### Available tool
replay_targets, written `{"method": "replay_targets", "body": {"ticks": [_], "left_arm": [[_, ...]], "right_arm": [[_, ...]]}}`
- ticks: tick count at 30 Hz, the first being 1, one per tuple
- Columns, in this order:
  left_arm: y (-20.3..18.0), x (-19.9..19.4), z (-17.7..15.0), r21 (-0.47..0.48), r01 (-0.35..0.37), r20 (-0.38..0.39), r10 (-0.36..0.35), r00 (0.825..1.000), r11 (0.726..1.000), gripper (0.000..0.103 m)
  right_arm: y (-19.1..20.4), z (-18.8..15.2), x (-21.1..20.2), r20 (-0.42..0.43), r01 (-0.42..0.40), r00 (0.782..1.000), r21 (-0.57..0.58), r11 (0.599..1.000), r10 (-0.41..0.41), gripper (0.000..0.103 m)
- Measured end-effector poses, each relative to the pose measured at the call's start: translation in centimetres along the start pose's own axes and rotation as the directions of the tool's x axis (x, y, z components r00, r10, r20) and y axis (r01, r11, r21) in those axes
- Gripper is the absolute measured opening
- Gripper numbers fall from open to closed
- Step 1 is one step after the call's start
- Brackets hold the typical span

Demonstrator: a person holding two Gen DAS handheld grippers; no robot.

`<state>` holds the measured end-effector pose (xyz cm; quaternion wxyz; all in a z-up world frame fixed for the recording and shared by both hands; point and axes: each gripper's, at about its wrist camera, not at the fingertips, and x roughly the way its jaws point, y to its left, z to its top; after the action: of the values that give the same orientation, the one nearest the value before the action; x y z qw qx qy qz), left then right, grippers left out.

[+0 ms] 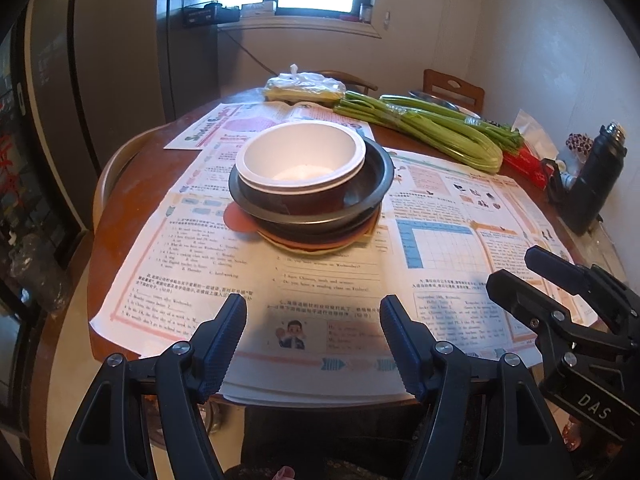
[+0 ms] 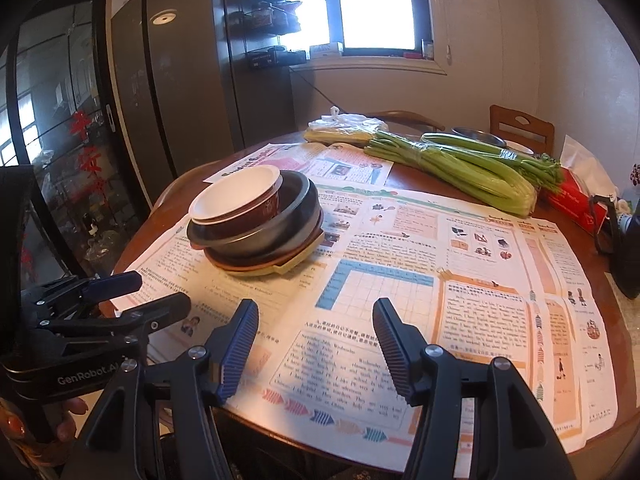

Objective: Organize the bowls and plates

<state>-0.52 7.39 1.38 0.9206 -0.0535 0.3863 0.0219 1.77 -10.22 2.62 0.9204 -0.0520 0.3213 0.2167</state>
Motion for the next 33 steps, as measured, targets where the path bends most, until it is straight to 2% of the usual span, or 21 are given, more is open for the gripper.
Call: {"method": "replay_targets", "body": {"ticks": [33], "left_arm": [[-0.5, 0.6, -0.8, 0.02, 0.028, -0.027, -0.027, 0.999, 0.999, 0.071]], "right_arm": [[-0.8, -1.6, 0.3, -0.043, 0.017, 0.999, 0.011, 1.0, -0.016, 0.059]]}}
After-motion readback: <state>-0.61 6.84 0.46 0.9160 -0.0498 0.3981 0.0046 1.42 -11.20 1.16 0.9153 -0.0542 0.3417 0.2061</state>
